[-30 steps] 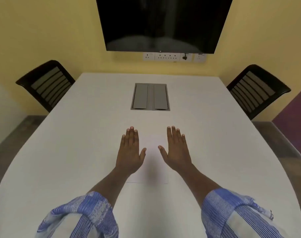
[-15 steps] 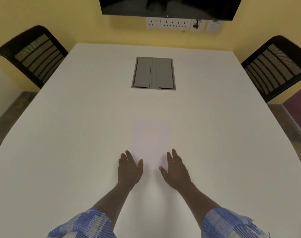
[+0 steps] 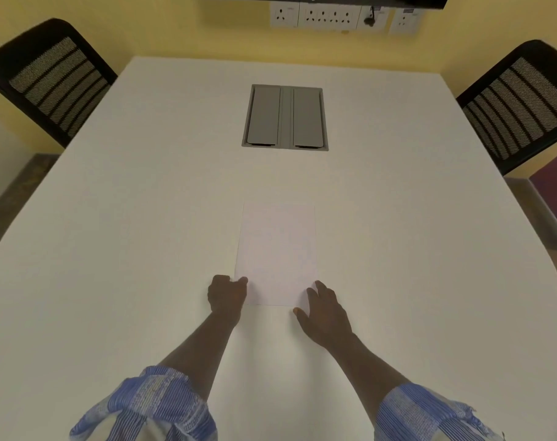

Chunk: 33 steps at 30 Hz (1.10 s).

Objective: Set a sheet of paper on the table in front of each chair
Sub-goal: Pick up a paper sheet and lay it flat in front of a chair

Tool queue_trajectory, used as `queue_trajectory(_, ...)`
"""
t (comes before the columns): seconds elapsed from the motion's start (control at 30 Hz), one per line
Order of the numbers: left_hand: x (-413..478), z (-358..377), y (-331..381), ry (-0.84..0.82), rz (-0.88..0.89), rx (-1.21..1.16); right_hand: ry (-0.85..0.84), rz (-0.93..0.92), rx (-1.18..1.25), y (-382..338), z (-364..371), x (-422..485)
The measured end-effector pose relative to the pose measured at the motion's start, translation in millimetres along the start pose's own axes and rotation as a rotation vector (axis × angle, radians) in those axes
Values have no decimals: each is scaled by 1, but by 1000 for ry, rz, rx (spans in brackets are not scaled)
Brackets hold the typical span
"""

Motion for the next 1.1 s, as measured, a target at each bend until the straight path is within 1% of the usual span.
queue_trajectory(0.07,3,0,5,-8,16,-3,-5,1,-1,0,0,1)
queue_trajectory(0.17,4,-1,17,-14,49,64,-10,4,-10,0,1,1)
queue_trajectory(0.33,-2,-6,21,61,69,0,-10,13,-12,-2,-1,0)
queue_trajectory(0.43,-8,-8,25,72,102,14,-8,10,6,-4,-1,-2)
queue_trajectory(0.7,-27,-26,45,155,243,47,-1,29,-6,-5,-5,-2)
queue_trajectory(0.83,-37,-40,64,172,374,126,-8,38,65,-4,-9,-3)
queue_trajectory(0.9,-45,-50,75,180,463,147,20,60,108,-2,-16,-4)
queue_trajectory(0.97,-57,-62,85,186,572,184,57,84,200,-2,-29,-3)
queue_trajectory(1.03,-71,-78,94,199,682,239,123,77,297,-7,-51,-3)
queue_trajectory(1.1,-85,-98,97,211,758,271,224,38,382,-15,-83,-3)
Point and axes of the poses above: each hand's wrist, its own x-axis towards the middle knuckle, its own z-axis out of the palm, y = z × x, the point moved 10 cm from there along x, towards the middle knuckle, and after that the axes turned 5 degrees about -y, right-handed, at the moved point
